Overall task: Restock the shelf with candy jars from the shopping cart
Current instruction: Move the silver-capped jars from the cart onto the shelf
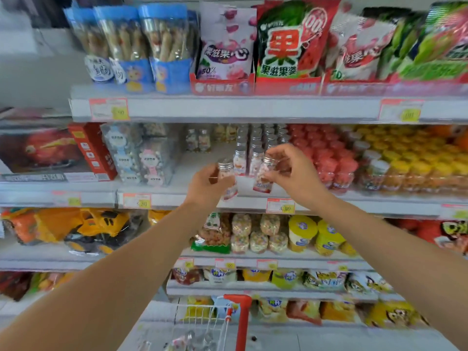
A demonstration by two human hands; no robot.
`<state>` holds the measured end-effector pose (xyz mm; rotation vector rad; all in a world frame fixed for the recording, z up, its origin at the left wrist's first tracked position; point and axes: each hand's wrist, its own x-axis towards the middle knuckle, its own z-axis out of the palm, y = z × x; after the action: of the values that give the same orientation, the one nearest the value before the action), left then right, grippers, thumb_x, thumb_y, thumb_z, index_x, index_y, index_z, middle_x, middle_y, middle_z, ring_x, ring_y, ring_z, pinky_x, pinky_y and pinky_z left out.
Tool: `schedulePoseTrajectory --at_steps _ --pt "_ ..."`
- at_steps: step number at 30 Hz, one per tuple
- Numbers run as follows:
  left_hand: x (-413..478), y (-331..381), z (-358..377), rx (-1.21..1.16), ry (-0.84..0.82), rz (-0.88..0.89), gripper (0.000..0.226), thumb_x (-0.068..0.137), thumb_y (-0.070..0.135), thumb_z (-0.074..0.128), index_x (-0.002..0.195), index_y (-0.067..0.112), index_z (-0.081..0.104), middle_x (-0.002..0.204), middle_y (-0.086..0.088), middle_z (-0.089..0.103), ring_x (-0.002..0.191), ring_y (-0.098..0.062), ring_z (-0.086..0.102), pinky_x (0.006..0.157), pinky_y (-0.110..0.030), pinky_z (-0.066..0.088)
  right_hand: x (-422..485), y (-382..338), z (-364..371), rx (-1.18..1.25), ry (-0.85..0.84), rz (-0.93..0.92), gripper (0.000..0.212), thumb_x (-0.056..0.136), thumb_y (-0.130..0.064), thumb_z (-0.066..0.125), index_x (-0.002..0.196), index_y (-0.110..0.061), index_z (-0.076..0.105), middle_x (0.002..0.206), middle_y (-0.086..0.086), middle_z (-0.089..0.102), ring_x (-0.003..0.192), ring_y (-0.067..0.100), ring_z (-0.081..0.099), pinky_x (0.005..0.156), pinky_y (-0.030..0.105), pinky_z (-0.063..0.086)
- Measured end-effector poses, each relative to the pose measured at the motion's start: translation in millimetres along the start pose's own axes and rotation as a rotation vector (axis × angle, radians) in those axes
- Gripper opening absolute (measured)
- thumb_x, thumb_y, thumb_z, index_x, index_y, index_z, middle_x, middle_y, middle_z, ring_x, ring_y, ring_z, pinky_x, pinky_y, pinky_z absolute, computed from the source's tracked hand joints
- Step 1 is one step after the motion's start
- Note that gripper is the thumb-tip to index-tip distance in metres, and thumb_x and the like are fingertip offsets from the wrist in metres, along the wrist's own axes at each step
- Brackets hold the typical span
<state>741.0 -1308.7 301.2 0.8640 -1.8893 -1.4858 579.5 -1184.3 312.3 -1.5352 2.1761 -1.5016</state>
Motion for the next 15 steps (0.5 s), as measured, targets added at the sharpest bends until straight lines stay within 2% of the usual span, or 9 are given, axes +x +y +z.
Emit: schedulePoseTrajectory --at_steps 1,4,6,9,12,15 --pt "5 1 3 0.038 0.029 0.033 0.014 0.087 0.019 0.070 0.081 0.011 0.060 0.071 -0.001 0.058 0.068 -0.012 0.050 0.062 -0.014 0.042 4 2 -2 -0.030 0.022 -0.016 0.037 0.081 -0.006 0.075 0.113 -0.014 0.058 0.109 0.006 0.057 0.084 0.006 0.056 0.075 0.012 0.045" --pt "18 4 12 0.114 0.063 0.101 0.017 0.086 0.021 0.071 0.093 0.014 0.058 0.078 0.004 0.057 0.074 -0.012 0.051 0.068 -0.025 0.040 14 8 -4 -0.093 0.058 -0.046 0.037 0.080 -0.004 0.074 0.112 -0.014 0.058 0.107 0.003 0.055 0.086 0.009 0.056 0.074 0.008 0.043" --pt "27 2 16 0.163 0.062 0.107 0.026 0.086 0.022 0.071 0.104 0.019 0.053 0.088 0.007 0.059 0.085 -0.014 0.056 0.078 -0.027 0.042 21 12 -1 -0.144 0.046 -0.056 0.037 0.080 -0.005 0.074 0.112 -0.017 0.058 0.106 -0.001 0.053 0.087 0.010 0.055 0.076 0.014 0.044" --pt "37 -7 19 0.257 0.069 0.114 0.035 0.086 0.025 0.071 0.116 0.012 0.056 0.104 0.000 0.062 0.097 -0.017 0.058 0.083 -0.028 0.043 29 22 7 -0.203 0.012 -0.075 0.037 0.078 -0.004 0.075 0.108 -0.017 0.058 0.102 -0.006 0.050 0.086 0.011 0.054 0.078 0.026 0.047" --pt "48 -14 22 0.292 0.076 0.121 0.048 0.086 0.026 0.071 0.130 0.015 0.055 0.115 -0.003 0.061 0.100 -0.015 0.059 0.087 -0.029 0.047 32 32 15 -0.206 -0.007 -0.077 0.035 0.078 -0.005 0.075 0.106 -0.016 0.058 0.103 -0.004 0.052 0.087 0.016 0.057 0.084 0.039 0.051" --pt "56 -13 26 0.286 0.094 0.125 0.050 0.088 0.023 0.069 0.134 0.017 0.052 0.115 -0.002 0.061 0.099 -0.013 0.056 0.084 -0.024 0.041 39 39 21 -0.190 0.035 -0.078 0.034 0.077 -0.007 0.076 0.105 -0.016 0.059 0.104 -0.001 0.055 0.087 0.018 0.058 0.085 0.043 0.051"
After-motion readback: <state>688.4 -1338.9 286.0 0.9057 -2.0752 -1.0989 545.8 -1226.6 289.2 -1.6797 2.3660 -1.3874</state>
